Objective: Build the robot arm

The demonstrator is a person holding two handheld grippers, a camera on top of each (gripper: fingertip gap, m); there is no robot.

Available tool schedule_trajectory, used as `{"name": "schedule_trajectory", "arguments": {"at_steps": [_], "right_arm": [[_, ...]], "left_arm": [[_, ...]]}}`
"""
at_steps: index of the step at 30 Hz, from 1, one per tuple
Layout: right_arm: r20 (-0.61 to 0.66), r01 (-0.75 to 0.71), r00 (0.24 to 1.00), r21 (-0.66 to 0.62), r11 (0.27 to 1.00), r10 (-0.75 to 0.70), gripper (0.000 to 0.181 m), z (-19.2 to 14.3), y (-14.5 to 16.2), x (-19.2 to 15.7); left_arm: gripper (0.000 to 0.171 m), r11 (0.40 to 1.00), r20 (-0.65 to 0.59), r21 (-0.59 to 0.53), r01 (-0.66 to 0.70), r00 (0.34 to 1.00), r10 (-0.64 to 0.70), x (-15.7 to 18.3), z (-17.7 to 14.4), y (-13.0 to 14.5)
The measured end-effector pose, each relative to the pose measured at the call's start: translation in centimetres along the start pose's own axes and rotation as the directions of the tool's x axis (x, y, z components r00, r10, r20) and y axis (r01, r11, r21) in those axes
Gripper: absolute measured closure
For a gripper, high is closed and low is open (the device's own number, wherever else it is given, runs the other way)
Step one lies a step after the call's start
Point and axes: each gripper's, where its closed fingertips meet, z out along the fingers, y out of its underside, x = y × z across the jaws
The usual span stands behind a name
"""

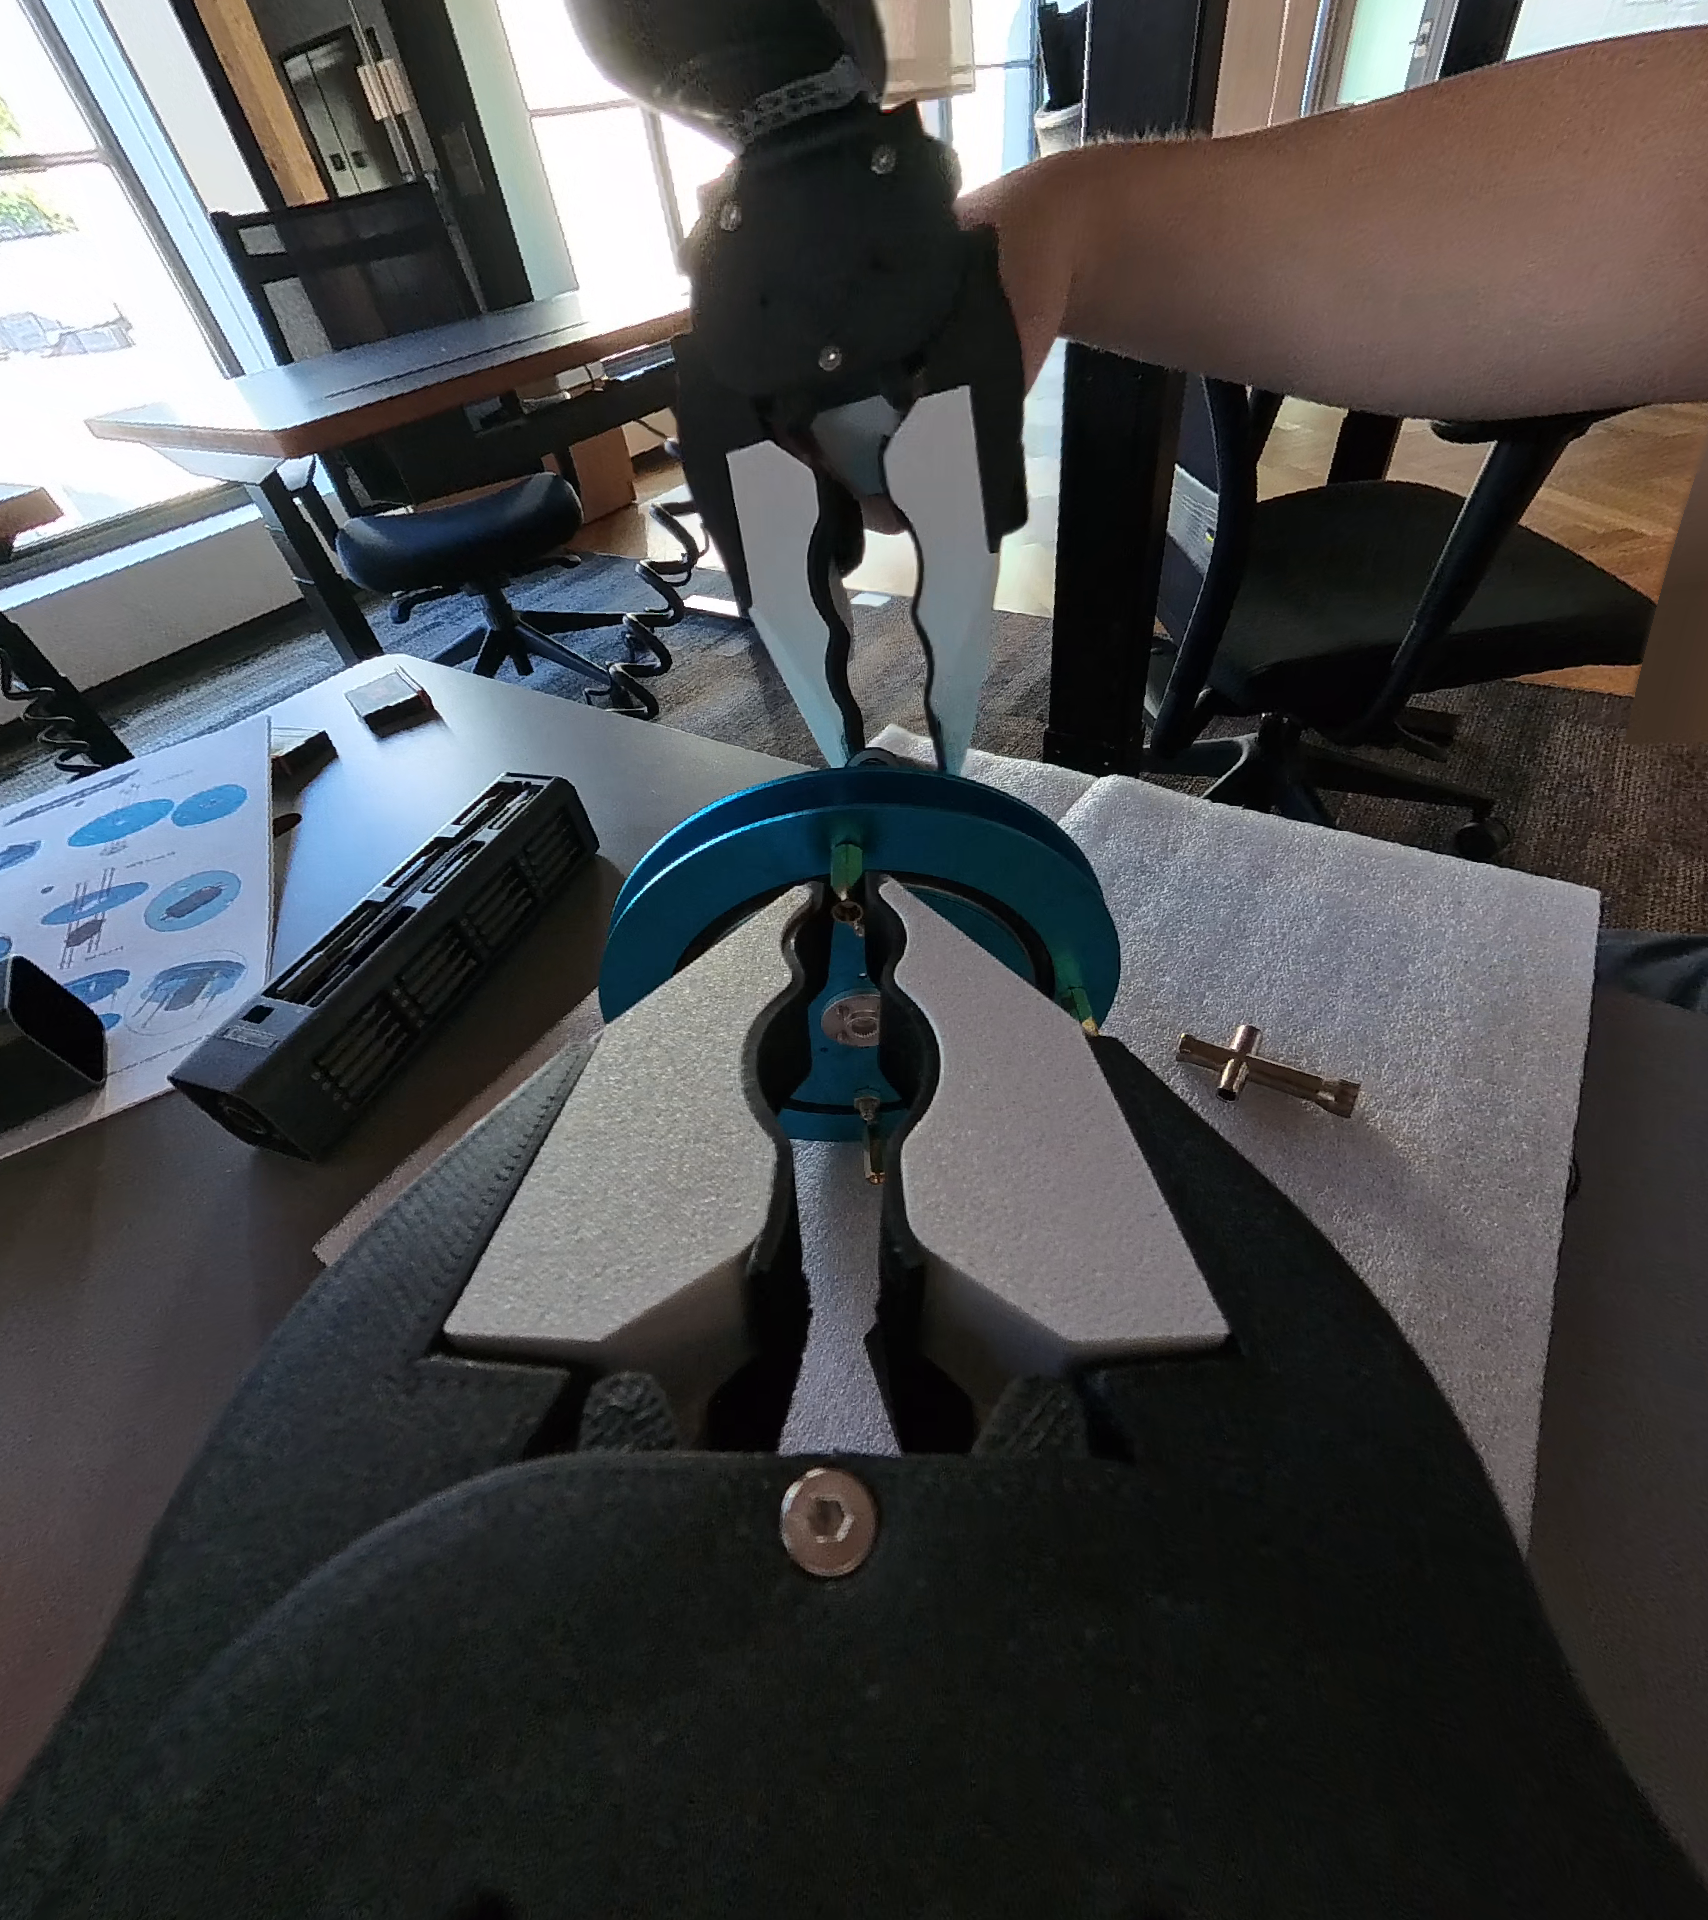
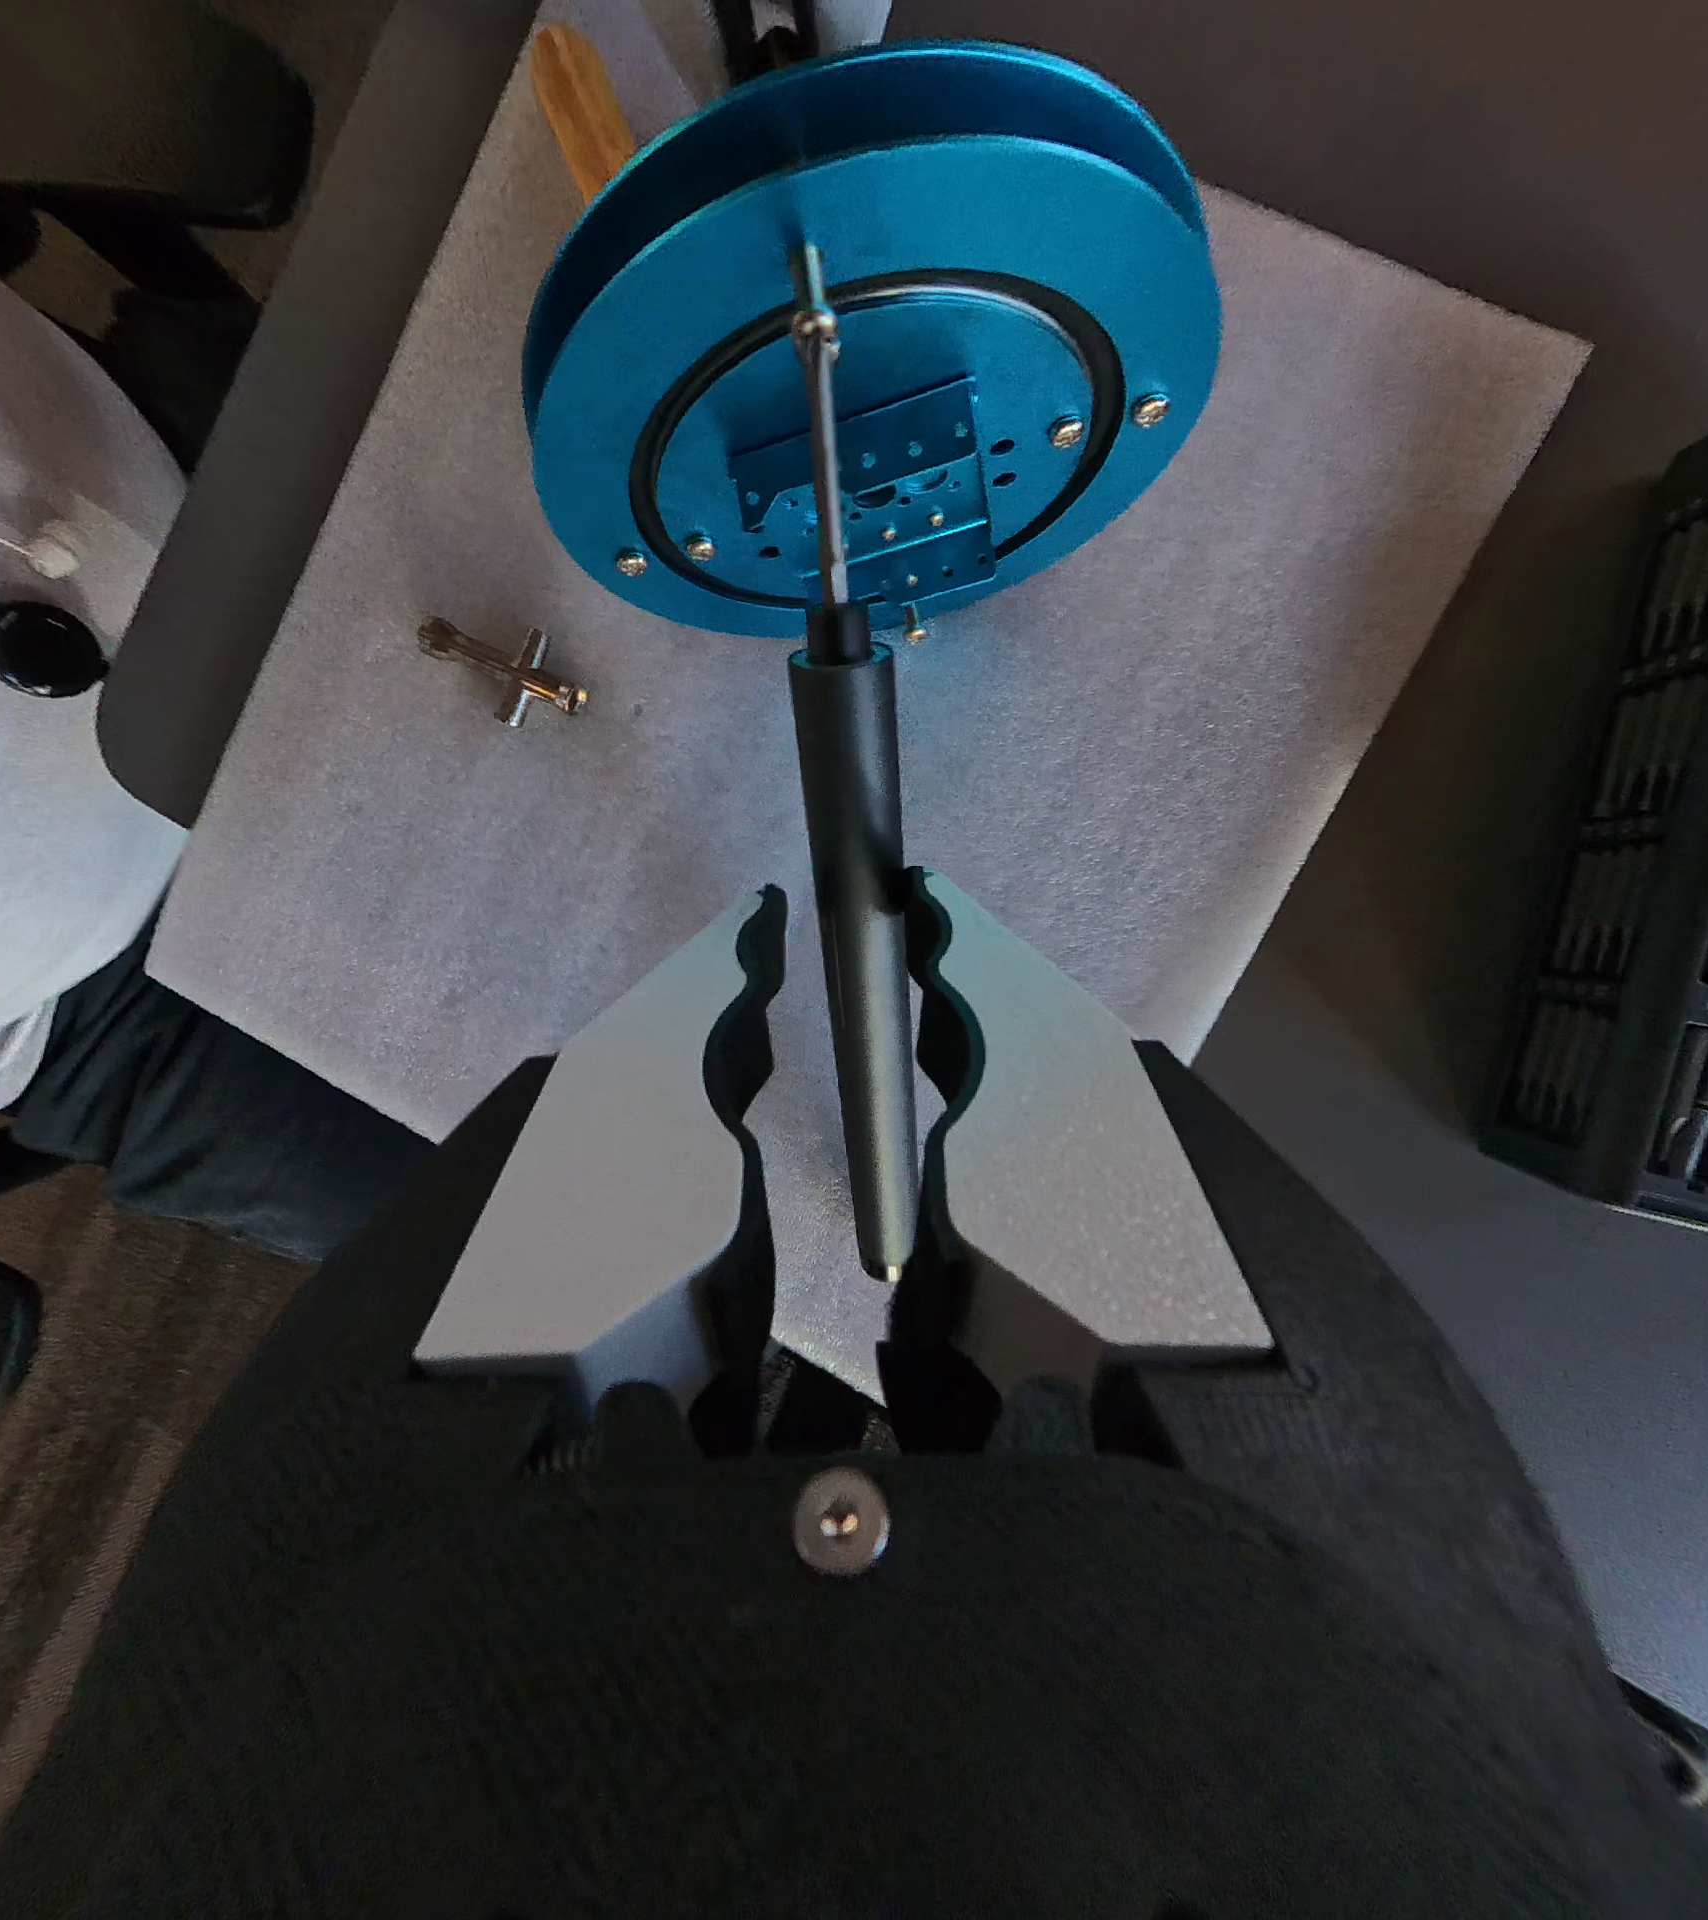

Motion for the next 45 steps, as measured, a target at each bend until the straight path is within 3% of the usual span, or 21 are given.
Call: {"name": "schedule_trajectory", "arguments": {"at_steps": [4, 14, 31, 39, 45], "right_arm": [[0.083, -0.053, 0.995, 0.028, 0.998, 0.051, 0.165, -0.06, 0.00, 0.19], [0.256, -0.145, 0.960, 0.106, 0.984, 0.114, 0.161, 0.04, 0.19, -0.19], [0.431, -0.297, 0.883, 0.199, 0.934, 0.189, 0.164, 0.16, 0.09, -0.42], [0.358, -0.263, 0.916, 0.189, 0.946, 0.183, 0.166, 0.10, 0.05, -0.60], [0.207, -0.202, 0.963, 0.126, 0.971, 0.174, 0.166, 0.05, 0.47, -0.18]], "left_arm": [[0.167, 1.000, 0.002, 0.000, -0.002, 1.000, 0.002, 0.01, 0.02, -0.01], [0.167, 1.000, 0.001, 0.001, -0.003, 1.000, 0.003, 0.05, 0.06, -0.03], [0.168, 1.000, -0.003, 0.004, -0.002, 1.000, 0.002, 0.15, 0.03, -0.08], [0.168, 1.000, 0.004, 0.002, 0.000, 1.000, 0.000, 0.02, 0.06, -0.04], [0.168, 1.000, 0.003, 0.002, -0.002, 1.000, 0.002, 0.07, 0.05, -0.04]]}}
